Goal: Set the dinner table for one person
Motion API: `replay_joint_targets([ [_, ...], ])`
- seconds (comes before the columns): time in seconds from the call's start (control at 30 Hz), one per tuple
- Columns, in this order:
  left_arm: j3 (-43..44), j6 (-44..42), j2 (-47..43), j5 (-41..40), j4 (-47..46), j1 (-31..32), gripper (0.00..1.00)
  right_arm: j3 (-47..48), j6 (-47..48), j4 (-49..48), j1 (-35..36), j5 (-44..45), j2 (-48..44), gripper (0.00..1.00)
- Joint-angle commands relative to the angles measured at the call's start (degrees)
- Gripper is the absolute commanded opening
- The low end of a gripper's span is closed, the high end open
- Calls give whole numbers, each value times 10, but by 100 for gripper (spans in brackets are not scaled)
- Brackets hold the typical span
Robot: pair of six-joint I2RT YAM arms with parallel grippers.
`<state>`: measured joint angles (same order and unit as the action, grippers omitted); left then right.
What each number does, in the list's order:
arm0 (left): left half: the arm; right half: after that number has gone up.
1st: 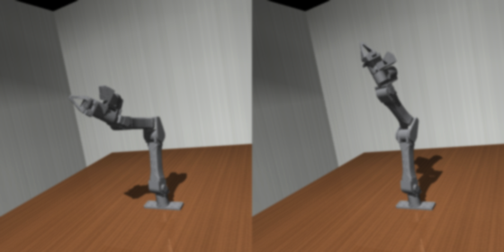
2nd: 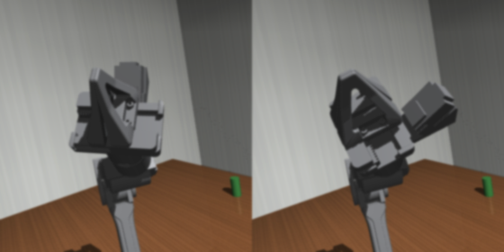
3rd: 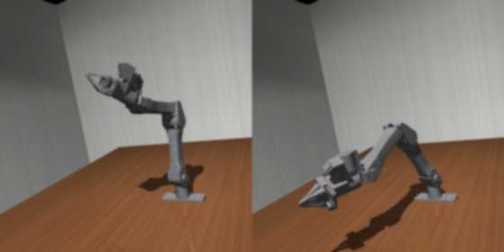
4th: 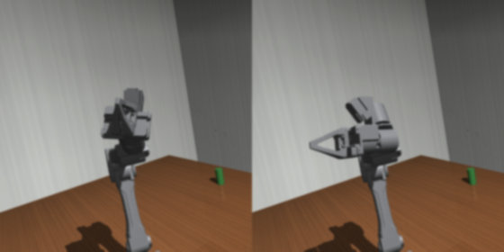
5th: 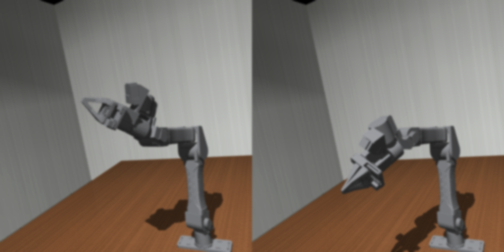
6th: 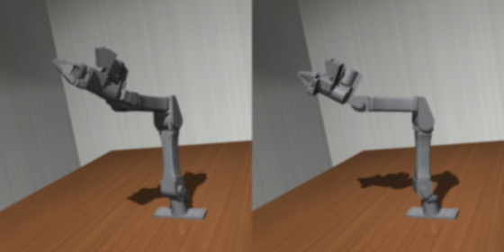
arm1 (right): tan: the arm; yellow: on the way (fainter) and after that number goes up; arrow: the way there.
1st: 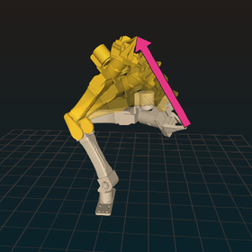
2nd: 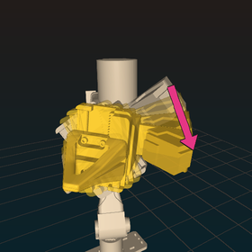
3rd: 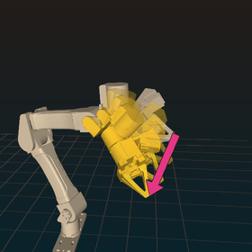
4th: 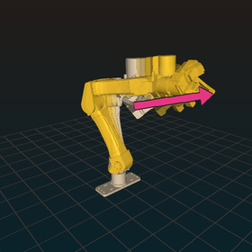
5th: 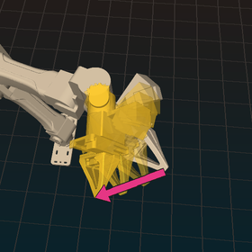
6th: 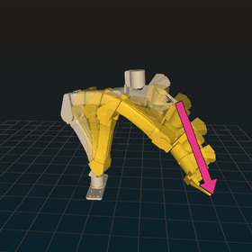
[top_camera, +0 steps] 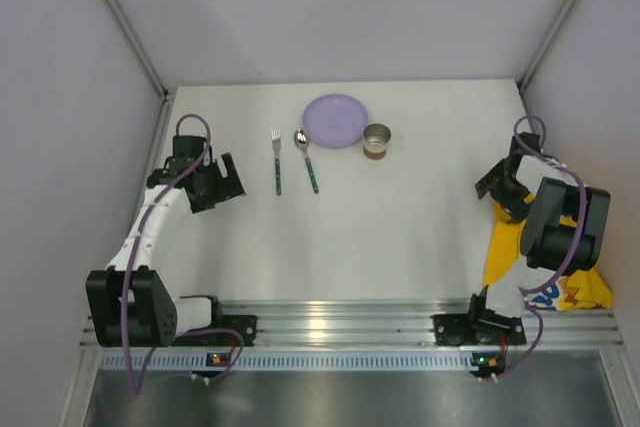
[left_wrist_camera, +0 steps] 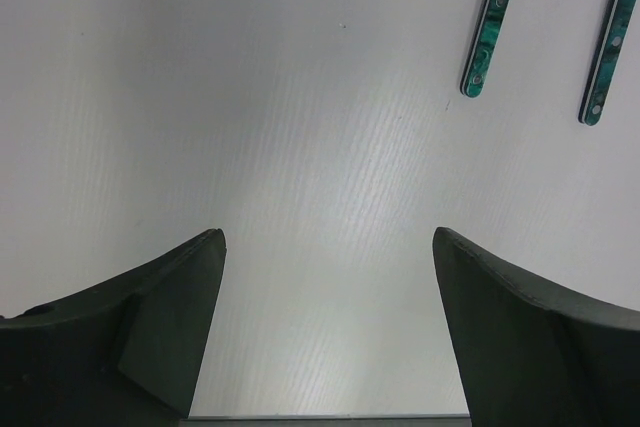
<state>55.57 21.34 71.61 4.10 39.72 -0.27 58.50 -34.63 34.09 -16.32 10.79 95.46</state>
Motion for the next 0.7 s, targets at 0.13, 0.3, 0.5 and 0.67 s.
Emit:
replay_joint_targets([
  [0.13,8,5,-7,6,11,1,89,14,-3,10,-25,-10,34,94],
  [0.3,5,3,-11,-3,12,1,89,-13,4,-17,-41,-35,39,54],
  [0.5,2,2,-7,-7,11,0,89,-42,18,-51,-27,-103,36,0],
  [0.67,4,-1,0,2,4,1,89,-25,-3,-51,71,-181,3,0],
])
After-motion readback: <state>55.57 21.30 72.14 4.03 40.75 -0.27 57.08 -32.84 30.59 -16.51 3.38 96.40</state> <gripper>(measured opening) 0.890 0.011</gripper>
